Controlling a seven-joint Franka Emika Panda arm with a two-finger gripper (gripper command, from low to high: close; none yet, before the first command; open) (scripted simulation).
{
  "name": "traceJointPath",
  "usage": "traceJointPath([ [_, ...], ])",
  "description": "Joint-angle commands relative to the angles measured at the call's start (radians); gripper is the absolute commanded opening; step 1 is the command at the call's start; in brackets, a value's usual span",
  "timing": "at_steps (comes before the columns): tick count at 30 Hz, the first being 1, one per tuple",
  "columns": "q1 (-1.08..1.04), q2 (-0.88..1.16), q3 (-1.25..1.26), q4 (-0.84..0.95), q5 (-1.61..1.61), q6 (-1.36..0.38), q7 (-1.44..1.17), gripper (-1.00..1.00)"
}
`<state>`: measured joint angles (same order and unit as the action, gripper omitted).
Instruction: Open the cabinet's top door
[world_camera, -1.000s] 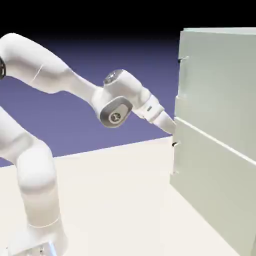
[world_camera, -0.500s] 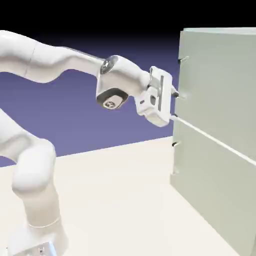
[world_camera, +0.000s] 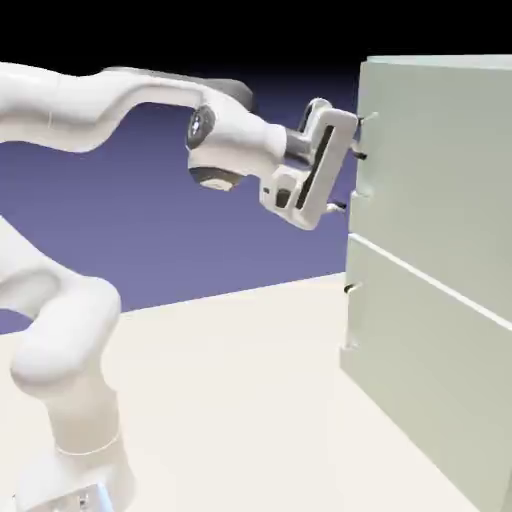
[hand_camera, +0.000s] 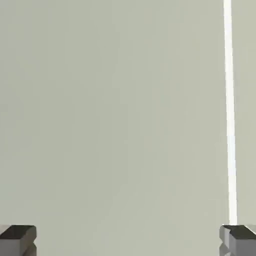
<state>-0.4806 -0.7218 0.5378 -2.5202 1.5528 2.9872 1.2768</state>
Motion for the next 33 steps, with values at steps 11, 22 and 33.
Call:
traceJointPath([
  [11, -0.152, -0.047, 0.166, 0.089, 0.479, -0.015, 0.165, 1.00],
  [22, -0.304, -0.094, 0.331, 0.179, 0.957, -0.031, 0.330, 1.00],
  [33, -0.457, -0.114, 0.484, 0.273, 1.325, -0.047, 0.451, 1.00],
])
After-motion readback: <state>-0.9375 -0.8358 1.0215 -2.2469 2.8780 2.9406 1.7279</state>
